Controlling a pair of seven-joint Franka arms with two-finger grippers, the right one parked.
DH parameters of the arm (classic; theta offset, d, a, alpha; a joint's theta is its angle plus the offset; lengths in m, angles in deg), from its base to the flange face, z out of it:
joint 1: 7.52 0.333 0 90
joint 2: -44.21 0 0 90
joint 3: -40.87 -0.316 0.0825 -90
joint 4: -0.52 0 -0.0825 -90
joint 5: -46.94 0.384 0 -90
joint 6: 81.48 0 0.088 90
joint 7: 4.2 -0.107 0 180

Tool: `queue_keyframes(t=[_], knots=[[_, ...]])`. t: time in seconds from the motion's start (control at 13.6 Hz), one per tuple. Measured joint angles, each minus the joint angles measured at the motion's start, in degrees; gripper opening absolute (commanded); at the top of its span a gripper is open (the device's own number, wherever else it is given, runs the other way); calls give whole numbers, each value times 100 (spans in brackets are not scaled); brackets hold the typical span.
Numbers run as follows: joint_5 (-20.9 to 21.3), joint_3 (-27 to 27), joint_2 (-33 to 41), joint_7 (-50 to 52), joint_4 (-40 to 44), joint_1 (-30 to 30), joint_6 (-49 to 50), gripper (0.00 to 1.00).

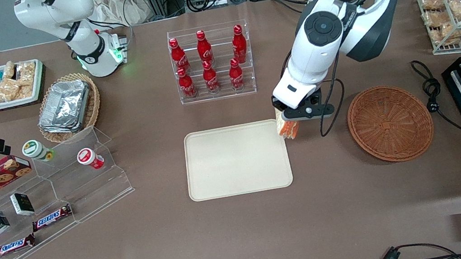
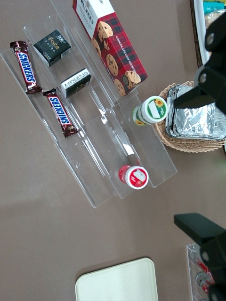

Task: Place sandwich from basket to tray
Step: 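Lower the held sandwich onto the beige tray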

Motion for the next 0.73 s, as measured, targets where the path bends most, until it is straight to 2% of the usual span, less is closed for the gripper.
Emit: queue_keyframes(t=[0.15, 0.29, 0.73], knots=[[468, 5, -350, 459, 185, -135, -45, 6], [750, 8, -661, 748, 340, -240, -151, 6], [832, 11, -1250, 1060, 533, -355, -676, 6]])
